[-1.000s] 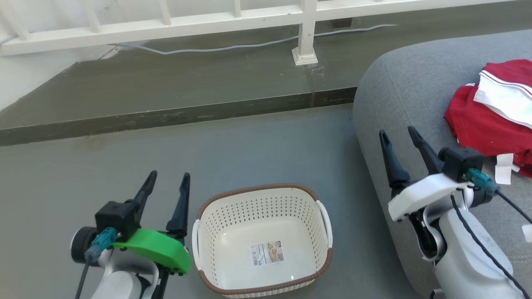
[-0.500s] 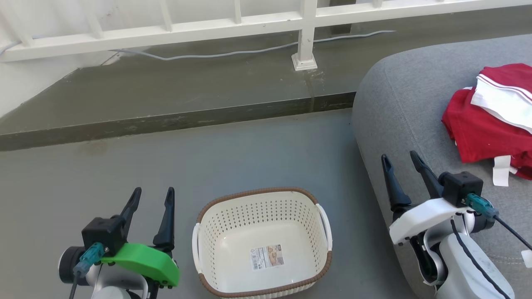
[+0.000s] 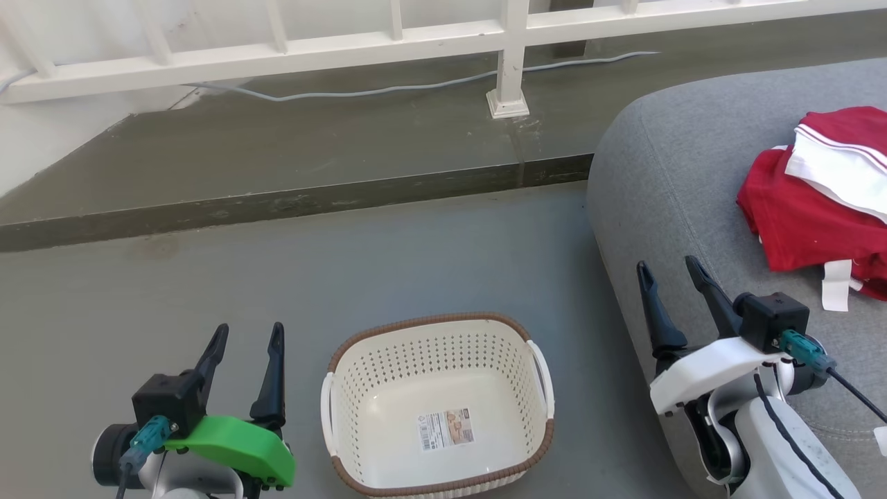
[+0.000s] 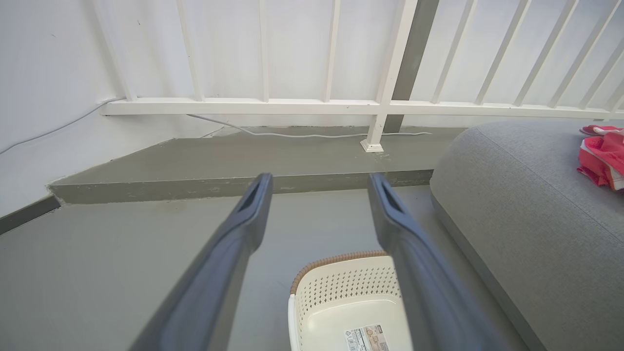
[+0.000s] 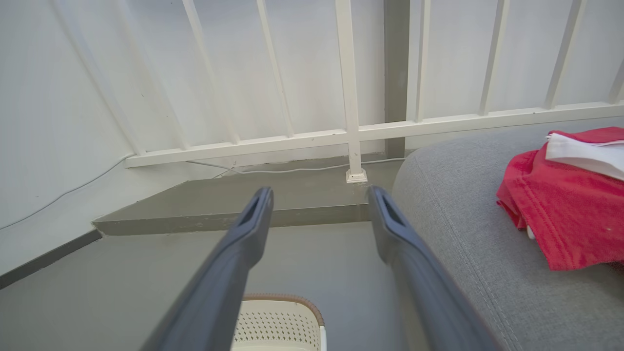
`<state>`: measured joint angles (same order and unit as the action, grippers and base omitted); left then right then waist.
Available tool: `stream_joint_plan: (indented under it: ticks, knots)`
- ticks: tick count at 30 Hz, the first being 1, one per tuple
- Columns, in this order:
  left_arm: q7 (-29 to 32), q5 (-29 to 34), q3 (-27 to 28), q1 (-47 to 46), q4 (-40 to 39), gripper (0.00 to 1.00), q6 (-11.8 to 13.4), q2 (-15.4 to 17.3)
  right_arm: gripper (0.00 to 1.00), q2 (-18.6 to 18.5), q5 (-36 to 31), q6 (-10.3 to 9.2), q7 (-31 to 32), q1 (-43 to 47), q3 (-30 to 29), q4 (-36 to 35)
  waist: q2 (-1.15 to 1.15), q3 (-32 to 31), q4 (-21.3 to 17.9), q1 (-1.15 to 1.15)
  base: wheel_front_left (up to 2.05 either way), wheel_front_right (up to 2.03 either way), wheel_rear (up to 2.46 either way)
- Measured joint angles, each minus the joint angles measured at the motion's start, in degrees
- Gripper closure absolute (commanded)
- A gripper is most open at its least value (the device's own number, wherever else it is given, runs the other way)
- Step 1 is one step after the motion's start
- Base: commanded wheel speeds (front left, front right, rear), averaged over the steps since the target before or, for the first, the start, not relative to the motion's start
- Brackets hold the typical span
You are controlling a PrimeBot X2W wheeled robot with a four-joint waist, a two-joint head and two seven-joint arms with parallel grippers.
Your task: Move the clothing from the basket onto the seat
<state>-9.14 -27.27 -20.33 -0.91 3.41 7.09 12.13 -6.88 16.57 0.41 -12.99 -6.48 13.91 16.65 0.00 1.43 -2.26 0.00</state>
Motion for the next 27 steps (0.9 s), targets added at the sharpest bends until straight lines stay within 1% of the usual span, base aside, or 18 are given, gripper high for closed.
stream_joint_plan:
  ticks: [20,27]
  knots:
    - [0.0,0.9,1.9,1.0,-0.1,0.0,0.0,-1.0,0.0,-0.3,0.0,-0.89,1.8,1.3,-0.1,-3.9,0.0,0.6,0.2,0.0,0.0,0.0,0.0]
    - [0.0,1.3,2.6,1.0,0.0,0.0,0.0,-2.0,0.0,-0.5,0.0,-1.0,2.5,2.2,-0.3,-5.1,0.0,0.6,0.3,0.0,0.0,0.0,0.0]
